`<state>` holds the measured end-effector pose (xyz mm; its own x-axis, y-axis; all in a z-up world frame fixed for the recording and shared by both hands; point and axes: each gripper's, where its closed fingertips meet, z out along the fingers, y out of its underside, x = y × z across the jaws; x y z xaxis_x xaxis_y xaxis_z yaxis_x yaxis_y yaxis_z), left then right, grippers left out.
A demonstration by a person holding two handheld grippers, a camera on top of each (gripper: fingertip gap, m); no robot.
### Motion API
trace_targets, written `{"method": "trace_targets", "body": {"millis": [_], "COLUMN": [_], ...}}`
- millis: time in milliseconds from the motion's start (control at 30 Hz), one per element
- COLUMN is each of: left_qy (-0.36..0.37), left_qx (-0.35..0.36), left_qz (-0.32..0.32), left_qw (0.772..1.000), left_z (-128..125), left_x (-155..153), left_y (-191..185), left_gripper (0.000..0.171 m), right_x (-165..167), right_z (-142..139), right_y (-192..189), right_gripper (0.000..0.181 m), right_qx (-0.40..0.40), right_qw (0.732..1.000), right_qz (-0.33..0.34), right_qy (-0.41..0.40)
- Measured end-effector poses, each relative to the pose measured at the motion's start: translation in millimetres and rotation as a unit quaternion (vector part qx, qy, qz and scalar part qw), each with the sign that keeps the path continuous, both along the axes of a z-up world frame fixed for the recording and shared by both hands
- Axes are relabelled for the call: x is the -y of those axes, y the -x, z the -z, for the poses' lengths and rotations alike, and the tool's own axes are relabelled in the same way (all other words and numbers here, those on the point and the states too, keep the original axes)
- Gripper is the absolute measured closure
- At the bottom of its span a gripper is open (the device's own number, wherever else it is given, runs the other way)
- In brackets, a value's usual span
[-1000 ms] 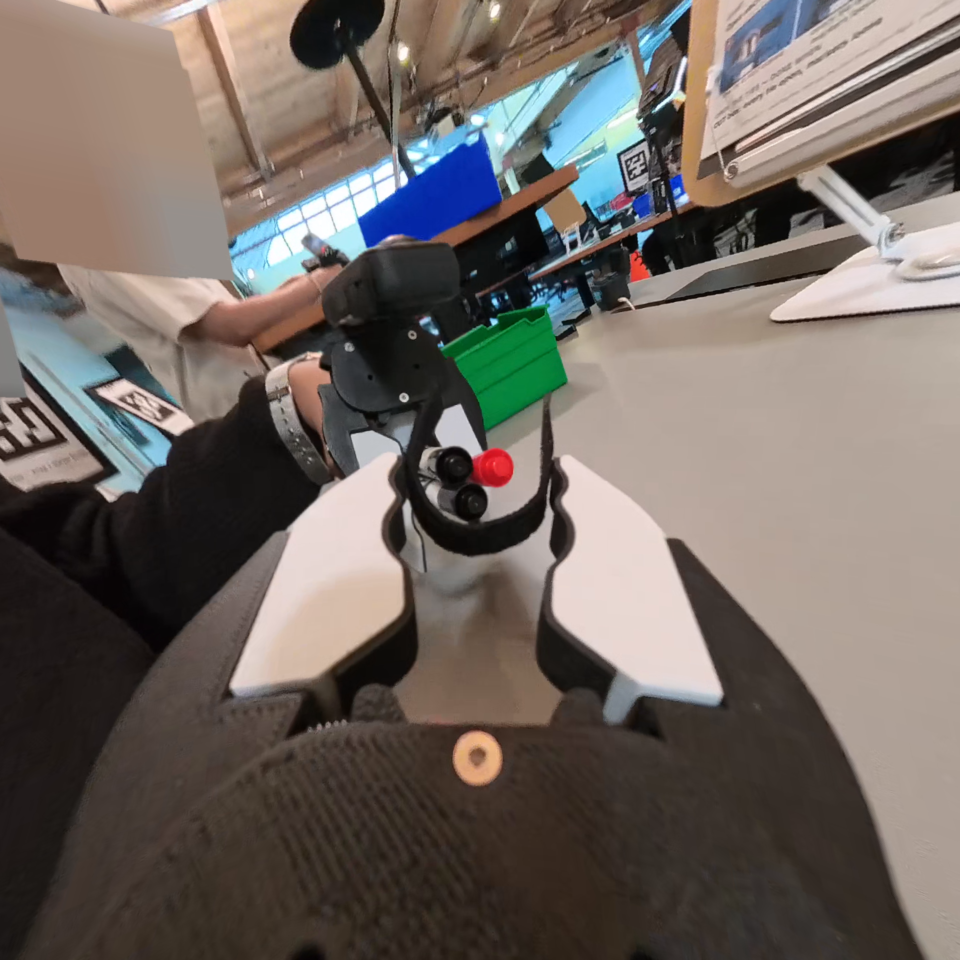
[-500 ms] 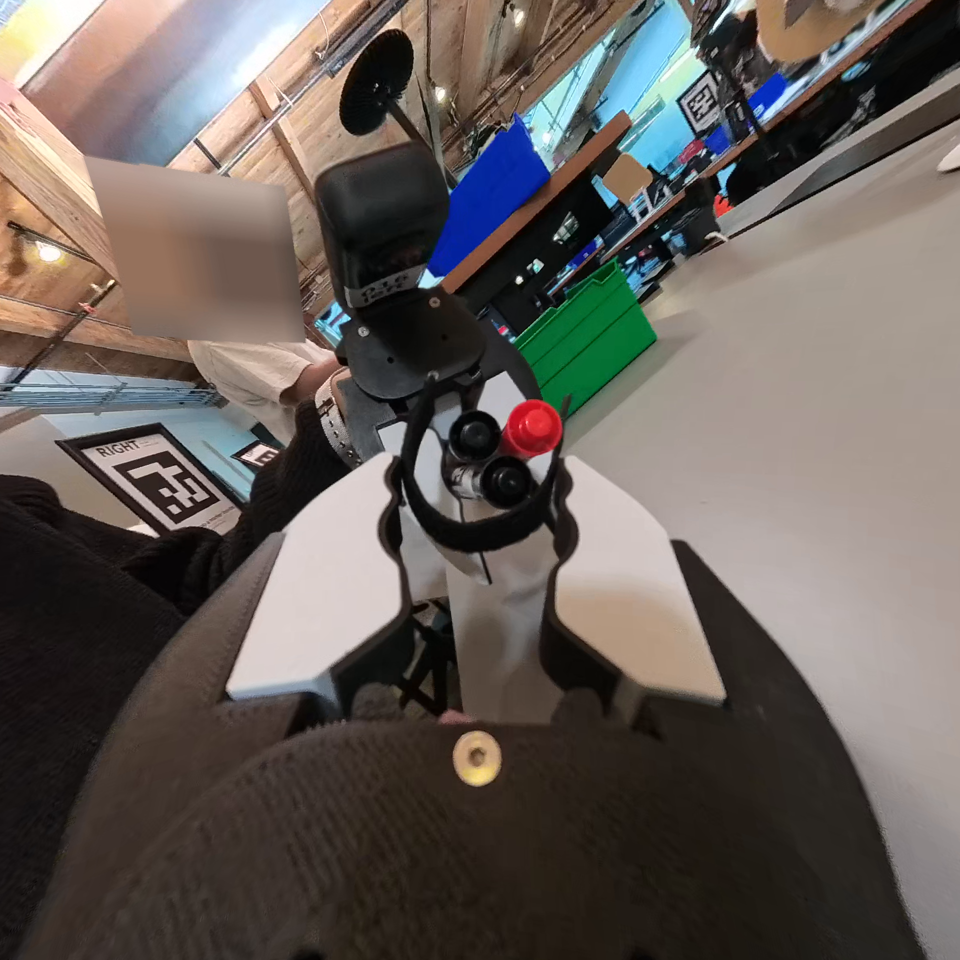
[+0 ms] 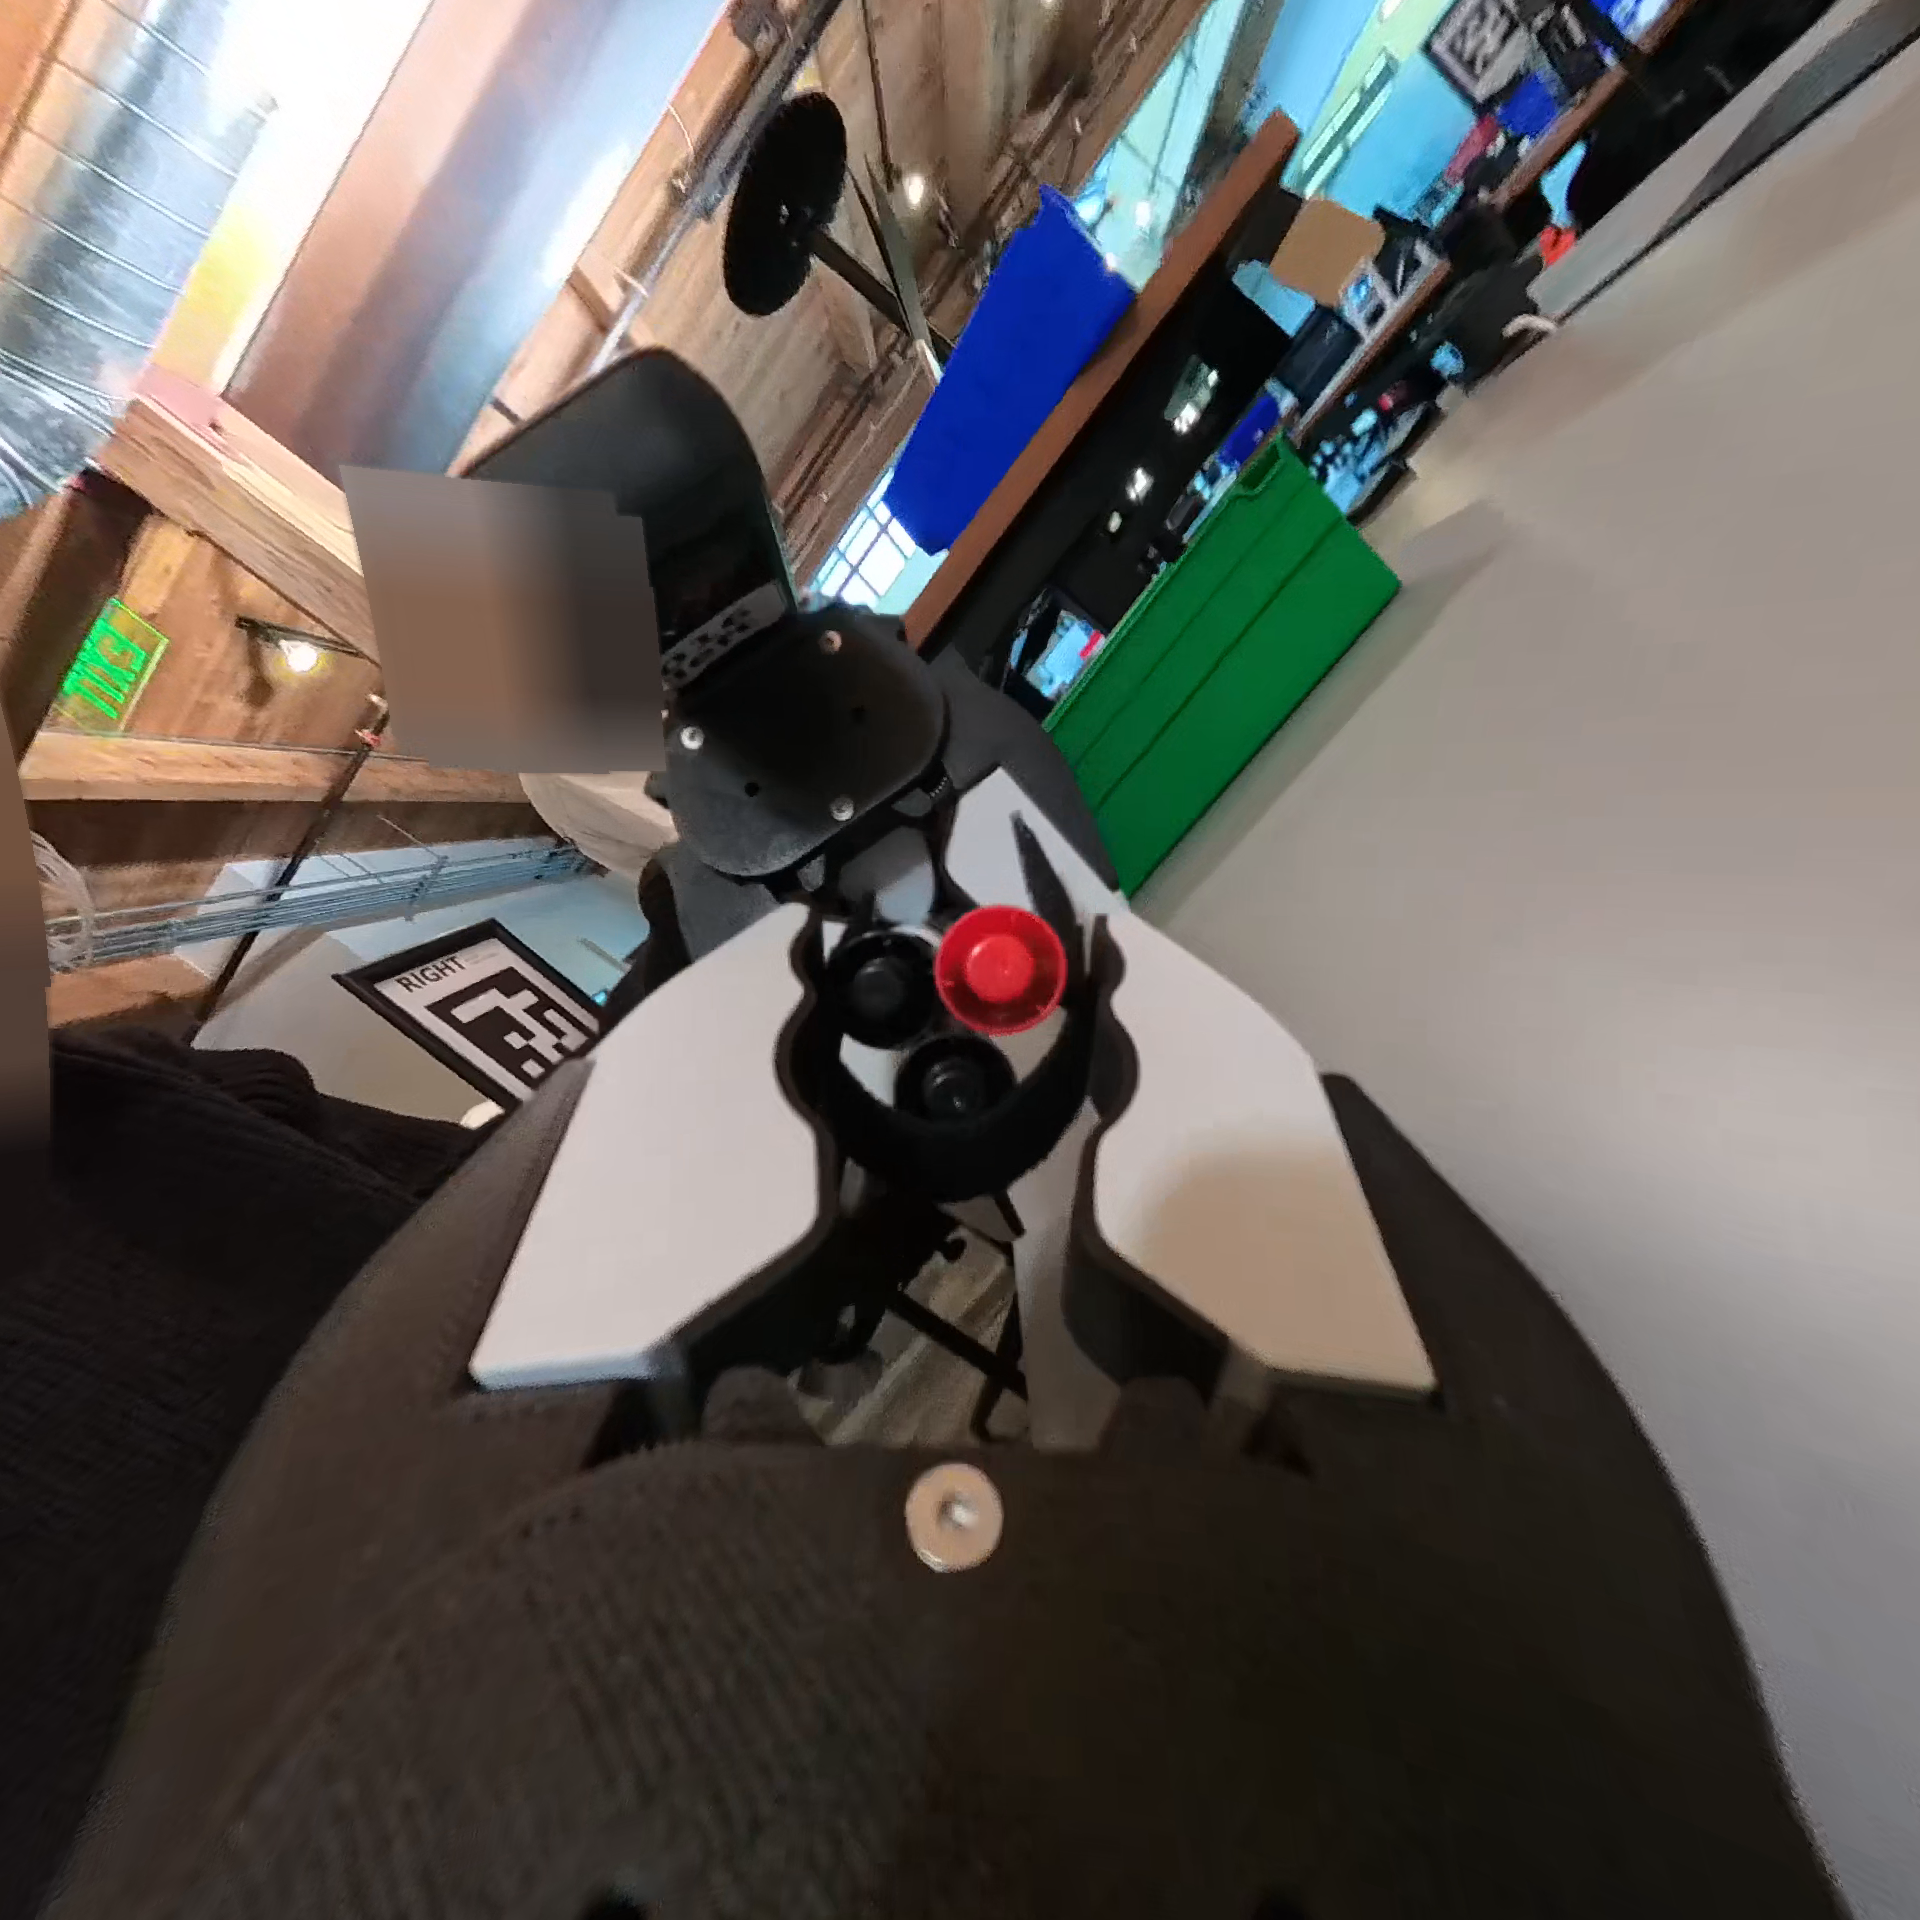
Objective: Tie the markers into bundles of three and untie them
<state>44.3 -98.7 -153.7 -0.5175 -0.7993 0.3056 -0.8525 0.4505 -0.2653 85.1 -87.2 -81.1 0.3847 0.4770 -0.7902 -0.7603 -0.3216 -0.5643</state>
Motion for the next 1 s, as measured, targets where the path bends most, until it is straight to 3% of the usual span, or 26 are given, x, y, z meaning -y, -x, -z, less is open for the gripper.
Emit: {"method": "trace_targets", "body": {"millis": [200, 367, 633, 767, 900, 1000], "left_qy": [-0.010, -0.043, -0.062, -0.059, -0.057, -0.059], "left_qx": [-0.009, -0.024, -0.041, -0.040, -0.041, -0.042], "left_qz": [-0.003, -0.031, -0.051, -0.049, -0.050, -0.050], "left_qw": [1.000, 0.998, 0.996, 0.996, 0.996, 0.996], "left_z": [5.2, 17.4, 28.6, 28.8, 28.7, 28.8], "left_x": [-4.1, -26.3, -43.9, -42.7, -42.8, -42.9], "left_y": [1.3, 5.4, 10.7, 10.1, 10.0, 10.2], "left_gripper": [0.129, 0.129, 0.129, 0.129, 0.129, 0.129], "right_x": [-2.2, 4.4, 26.6, 44.3, 60.8, 58.0], "right_z": [9.7, 27.1, 53.7, 64.8, 100.8, 99.6], "right_y": [-3.8, -32.0, -108.4, -92.1, -84.2, -71.2], "right_gripper": [0.132, 0.123, 0.117, 0.119, 0.111, 0.111], "right_qx": [0.046, 0.154, 0.371, 0.421, 0.554, 0.573], "right_qw": [0.998, 0.983, 0.906, 0.891, 0.806, 0.795], "right_qz": [-0.009, 0.004, 0.073, -0.038, -0.111, -0.121], "right_qy": [0.039, 0.101, 0.190, 0.167, 0.175, 0.159]}}
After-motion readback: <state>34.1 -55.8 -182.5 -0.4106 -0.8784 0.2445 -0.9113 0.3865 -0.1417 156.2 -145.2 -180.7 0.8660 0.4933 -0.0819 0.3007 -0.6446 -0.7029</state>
